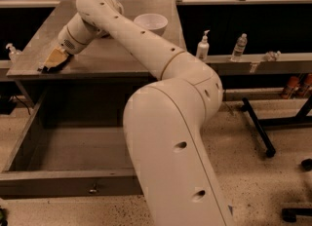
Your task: Place rxbar blueberry into top drawer
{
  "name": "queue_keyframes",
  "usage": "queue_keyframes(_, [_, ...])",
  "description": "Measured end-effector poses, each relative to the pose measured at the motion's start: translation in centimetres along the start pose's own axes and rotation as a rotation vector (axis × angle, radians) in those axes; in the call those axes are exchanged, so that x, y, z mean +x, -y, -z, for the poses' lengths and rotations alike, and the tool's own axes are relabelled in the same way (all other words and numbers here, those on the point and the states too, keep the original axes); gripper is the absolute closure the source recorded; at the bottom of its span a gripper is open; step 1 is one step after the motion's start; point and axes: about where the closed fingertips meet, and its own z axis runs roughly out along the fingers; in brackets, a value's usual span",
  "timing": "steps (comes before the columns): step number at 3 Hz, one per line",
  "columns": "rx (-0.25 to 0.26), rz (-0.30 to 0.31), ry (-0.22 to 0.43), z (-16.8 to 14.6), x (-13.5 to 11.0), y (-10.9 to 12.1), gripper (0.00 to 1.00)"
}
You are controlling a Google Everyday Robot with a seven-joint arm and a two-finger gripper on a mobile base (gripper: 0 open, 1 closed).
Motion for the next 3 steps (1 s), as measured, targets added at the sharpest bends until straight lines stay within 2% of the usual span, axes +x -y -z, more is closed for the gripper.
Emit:
queue_keyframes(1, [0.000, 0.001, 0.000, 0.02, -0.02, 0.00, 0.97])
queue_keyframes(3, [0.000, 0.001, 0.000, 0.04, -0.03, 0.00, 1.00])
